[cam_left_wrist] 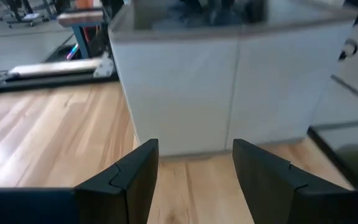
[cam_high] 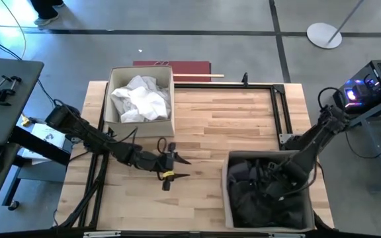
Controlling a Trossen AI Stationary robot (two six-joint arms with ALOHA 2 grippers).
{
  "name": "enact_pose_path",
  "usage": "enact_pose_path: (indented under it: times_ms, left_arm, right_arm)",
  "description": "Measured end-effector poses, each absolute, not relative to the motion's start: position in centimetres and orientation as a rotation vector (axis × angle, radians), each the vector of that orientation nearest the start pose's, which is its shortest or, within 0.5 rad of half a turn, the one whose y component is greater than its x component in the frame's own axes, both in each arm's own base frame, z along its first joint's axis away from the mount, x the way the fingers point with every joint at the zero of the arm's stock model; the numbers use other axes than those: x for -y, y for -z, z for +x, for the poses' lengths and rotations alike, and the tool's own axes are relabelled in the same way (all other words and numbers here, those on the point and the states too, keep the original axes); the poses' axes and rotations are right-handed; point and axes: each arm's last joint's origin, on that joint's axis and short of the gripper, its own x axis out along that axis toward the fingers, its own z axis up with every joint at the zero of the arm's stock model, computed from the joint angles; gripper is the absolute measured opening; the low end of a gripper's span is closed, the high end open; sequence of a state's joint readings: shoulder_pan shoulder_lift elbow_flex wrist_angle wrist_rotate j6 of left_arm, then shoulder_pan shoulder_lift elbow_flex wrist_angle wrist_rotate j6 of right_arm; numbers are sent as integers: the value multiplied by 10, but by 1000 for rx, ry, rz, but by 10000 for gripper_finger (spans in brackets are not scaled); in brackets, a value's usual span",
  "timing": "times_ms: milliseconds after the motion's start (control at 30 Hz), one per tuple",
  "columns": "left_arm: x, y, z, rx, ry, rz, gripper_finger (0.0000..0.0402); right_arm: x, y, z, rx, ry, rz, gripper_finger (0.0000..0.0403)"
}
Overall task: Sort clothes
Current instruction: Put the black pants into the bottom laundry bin, then return to Home Position
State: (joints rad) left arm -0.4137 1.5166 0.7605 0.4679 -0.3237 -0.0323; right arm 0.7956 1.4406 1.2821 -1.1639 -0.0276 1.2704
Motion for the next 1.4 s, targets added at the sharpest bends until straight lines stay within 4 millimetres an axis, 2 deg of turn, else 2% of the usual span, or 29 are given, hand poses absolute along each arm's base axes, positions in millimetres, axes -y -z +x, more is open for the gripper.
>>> enact_pose_path:
  times_ms: [100,233,333,400,467,667,800,900,1033,1167,1400]
  left_arm:
    - [117,-231,287,-222,87,37,200]
    - [114,-257,271,-164,101,5,200]
    - [106,-267,254,-231,93,20,200]
    - [96,-271,241,-300,22,17,200]
    - [83,-271,229,-381,-78,7,200]
    - [45,-254,190,-696,-412,-55,200]
    - [27,-249,170,-753,-669,-58,200]
    - [19,-249,162,-765,-769,-66,200]
    - [15,-252,159,-758,-776,-73,200]
    - [13,-260,153,-727,-766,-95,200]
    - [20,-312,147,-543,-634,-154,200]
  right_arm:
    - [-186,-322,184,-1338,171,530,125]
    - [-186,-362,187,-1164,66,455,129]
    - [-184,-386,187,-968,60,339,129]
    - [-183,-394,188,-883,73,272,129]
    - [-181,-397,188,-842,80,211,129]
    - [-189,-391,200,-769,99,57,129]
    - [-197,-382,213,-764,99,-25,129]
    - [-199,-373,222,-794,98,-71,129]
    - [-200,-370,222,-846,53,-93,129]
    - [-199,-376,216,-835,32,-80,129]
    - [-190,-393,195,-793,3,-47,129]
